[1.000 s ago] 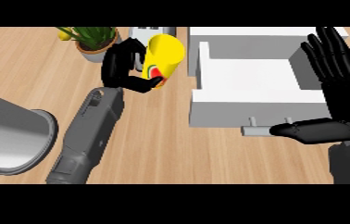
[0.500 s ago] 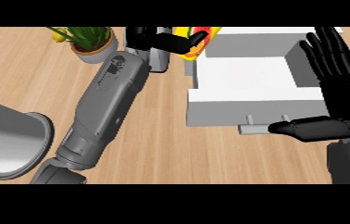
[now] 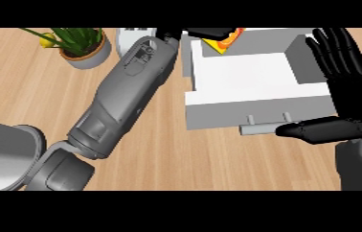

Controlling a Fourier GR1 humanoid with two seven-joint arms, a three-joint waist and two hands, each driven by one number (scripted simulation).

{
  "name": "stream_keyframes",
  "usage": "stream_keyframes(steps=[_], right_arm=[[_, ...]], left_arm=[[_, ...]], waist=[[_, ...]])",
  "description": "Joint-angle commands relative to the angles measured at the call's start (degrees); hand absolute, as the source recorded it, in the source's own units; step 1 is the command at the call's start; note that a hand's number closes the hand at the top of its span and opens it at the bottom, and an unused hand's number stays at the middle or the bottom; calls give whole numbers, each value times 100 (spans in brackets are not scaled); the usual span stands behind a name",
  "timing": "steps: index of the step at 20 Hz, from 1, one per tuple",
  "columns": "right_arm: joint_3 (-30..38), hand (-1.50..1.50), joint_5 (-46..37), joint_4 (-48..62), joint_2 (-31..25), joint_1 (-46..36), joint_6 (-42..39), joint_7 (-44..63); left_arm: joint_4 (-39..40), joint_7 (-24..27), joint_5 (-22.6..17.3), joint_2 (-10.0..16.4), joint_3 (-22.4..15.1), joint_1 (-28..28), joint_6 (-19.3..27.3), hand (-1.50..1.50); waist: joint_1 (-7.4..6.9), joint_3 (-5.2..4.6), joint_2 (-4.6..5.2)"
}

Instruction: Pick up the cup, place it into the drawer and close the drawer

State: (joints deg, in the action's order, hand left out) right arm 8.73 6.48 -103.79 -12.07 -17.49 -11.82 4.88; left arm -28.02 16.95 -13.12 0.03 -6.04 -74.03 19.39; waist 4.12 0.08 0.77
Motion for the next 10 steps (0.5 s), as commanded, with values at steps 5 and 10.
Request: stream_keyframes(steps=[5, 10], right_arm=[[-50, -150, 93, 136, -20, -195, -149, -116], [-235, -150, 134, 127, 84, -283, -254, -221]], left_arm=[[1074, -657, -305, -3, -842, -501, -140, 150], [1189, -447, -465, -3, -1289, -49, -469, 150]], waist=[[337, 8, 108], [582, 6, 176]])
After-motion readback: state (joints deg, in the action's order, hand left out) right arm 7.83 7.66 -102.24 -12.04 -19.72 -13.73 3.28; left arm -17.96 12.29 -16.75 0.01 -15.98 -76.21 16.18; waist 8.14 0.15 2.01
